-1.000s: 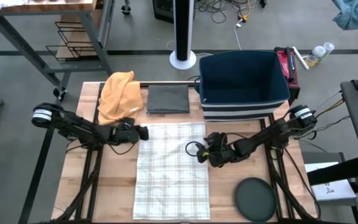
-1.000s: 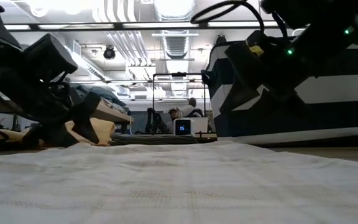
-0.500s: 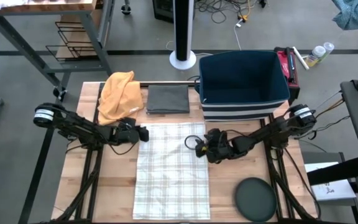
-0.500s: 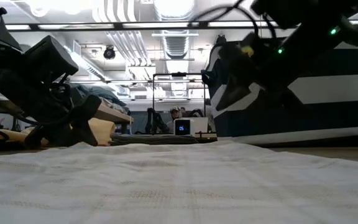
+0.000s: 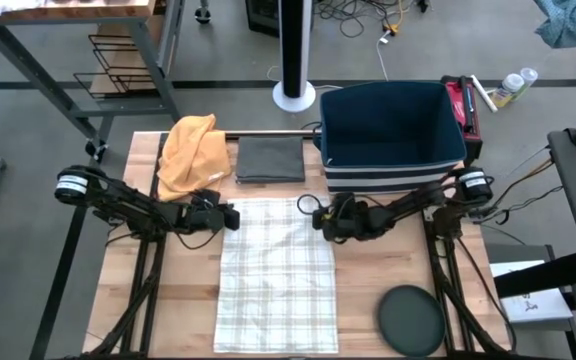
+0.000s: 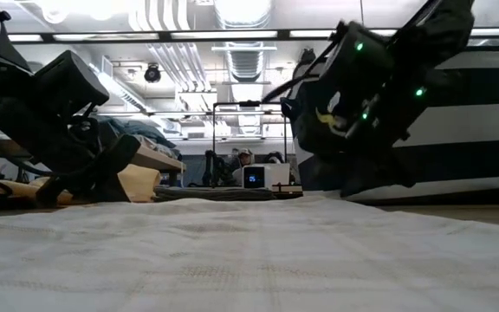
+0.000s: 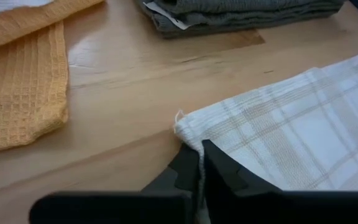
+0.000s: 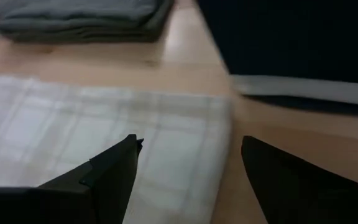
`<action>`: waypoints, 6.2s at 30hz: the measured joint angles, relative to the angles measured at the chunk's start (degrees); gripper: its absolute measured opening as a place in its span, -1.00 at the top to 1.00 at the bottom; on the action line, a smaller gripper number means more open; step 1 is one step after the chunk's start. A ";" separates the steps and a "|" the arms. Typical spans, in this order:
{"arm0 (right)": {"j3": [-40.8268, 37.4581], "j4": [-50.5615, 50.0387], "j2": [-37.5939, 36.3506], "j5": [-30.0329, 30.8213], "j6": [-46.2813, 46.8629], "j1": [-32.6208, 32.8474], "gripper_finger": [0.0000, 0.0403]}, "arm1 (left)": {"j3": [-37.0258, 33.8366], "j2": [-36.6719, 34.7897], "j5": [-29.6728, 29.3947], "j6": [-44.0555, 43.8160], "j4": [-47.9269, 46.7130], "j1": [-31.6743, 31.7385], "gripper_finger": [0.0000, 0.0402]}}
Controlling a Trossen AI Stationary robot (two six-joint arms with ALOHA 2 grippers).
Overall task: Fold kitchen towel into neat rectangle
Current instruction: Fold the white patterned towel
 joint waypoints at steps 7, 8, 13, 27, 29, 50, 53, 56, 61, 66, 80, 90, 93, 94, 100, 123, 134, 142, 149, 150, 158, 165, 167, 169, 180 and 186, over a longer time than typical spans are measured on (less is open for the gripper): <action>0.01 0.30 -0.04 -2.35 -0.14 -3.86 -0.31 | 0.00 -0.02 -0.20 0.78 0.04 0.00 0.97; 0.01 0.58 0.07 -3.60 -0.06 -4.46 -0.29 | 0.00 -0.02 -0.28 0.85 0.04 -0.01 0.98; 0.01 5.04 2.35 -6.22 -1.05 -6.25 -0.16 | 0.00 -0.02 -0.37 1.04 0.04 0.00 0.99; 0.09 10.16 6.41 -3.84 -3.81 -7.26 0.42 | 0.00 -0.02 -0.63 3.68 0.10 0.00 1.00; 0.01 9.89 6.20 -4.34 -4.31 -7.26 0.57 | 0.00 -0.02 -0.72 4.07 0.19 -0.01 1.00; -0.08 8.33 -8.82 -3.49 -22.55 -2.63 0.98 | -0.11 -17.49 -0.03 12.49 -3.73 0.00 1.00; -0.08 6.96 -10.55 -2.66 -23.21 -1.44 0.99 | -0.09 -22.13 0.79 13.77 -6.55 -0.05 1.00; -0.08 5.64 -11.76 -2.21 -24.46 -0.13 0.99 | -0.09 -26.48 1.62 15.05 -9.75 -0.65 1.00; -0.08 5.39 -13.18 -2.12 -27.58 2.21 1.00 | -0.04 -31.85 4.11 16.07 -13.96 -2.93 1.00; -0.01 1.39 -14.25 -2.25 -27.99 4.46 1.00 | -0.04 -35.72 4.25 15.61 -15.98 -7.01 1.00; -0.10 -0.67 -14.67 -2.75 -31.15 17.42 1.00 | 0.01 -35.28 3.95 15.86 -15.85 -25.38 1.00; -0.03 6.37 -11.75 -5.22 -32.68 28.20 1.00 | 0.02 -28.04 4.37 6.73 -13.45 -40.60 1.00; -0.10 10.80 -8.06 -7.13 -32.31 29.81 1.00 | 0.02 -23.58 4.42 6.24 -7.97 -41.76 1.00; -0.10 12.83 -6.65 -7.98 -31.79 30.20 1.00 | 0.02 -21.93 4.48 6.20 -5.82 -41.85 1.00; 1.58 15.03 -2.56 -13.33 -30.36 30.85 1.00 | 4.06 -12.77 7.07 6.77 -0.94 -42.30 1.00; 5.54 15.37 -2.61 -10.17 -25.59 40.40 1.00 | 22.88 -2.82 9.23 -1.37 -21.42 -51.01 1.00; 11.38 14.87 5.26 -8.09 -24.36 42.25 1.00 | 25.52 4.30 6.45 -6.58 -20.74 -54.80 1.00; 15.18 5.61 13.77 -9.12 -15.40 40.15 1.00 | 27.04 12.00 6.61 -8.12 -19.96 -53.29 1.00; 14.35 -4.64 11.37 -8.73 -10.28 35.99 1.00 | 25.07 15.05 8.30 -5.02 -18.35 -45.99 1.00; 14.22 -6.43 10.88 -9.01 -10.44 34.91 1.00 | 24.68 14.61 8.41 -3.68 -18.53 -44.85 1.00; 13.61 -17.78 6.41 -11.42 -21.70 25.48 1.00 | 18.30 2.93 8.40 3.48 -28.22 -36.00 1.00; 13.39 -18.70 3.01 -11.33 -35.05 18.12 1.00 | 12.10 -9.37 8.36 7.88 -28.24 -32.64 1.00; 13.39 -18.32 1.48 -11.43 -36.71 16.95 1.00 | 12.11 -11.64 8.45 9.00 -27.80 -32.54 1.00; 13.39 -17.92 -0.43 -11.25 -37.48 16.51 1.00 | 12.46 -14.37 8.40 10.39 -28.48 -32.67 1.00; 13.17 -18.22 -7.51 -16.44 -34.60 23.73 1.00 | 20.24 -15.30 12.83 15.62 -29.12 -36.69 1.00; 13.14 -16.39 -5.24 -18.19 -30.24 26.30 1.00 | 21.44 -10.29 14.33 13.32 -29.62 -38.78 1.00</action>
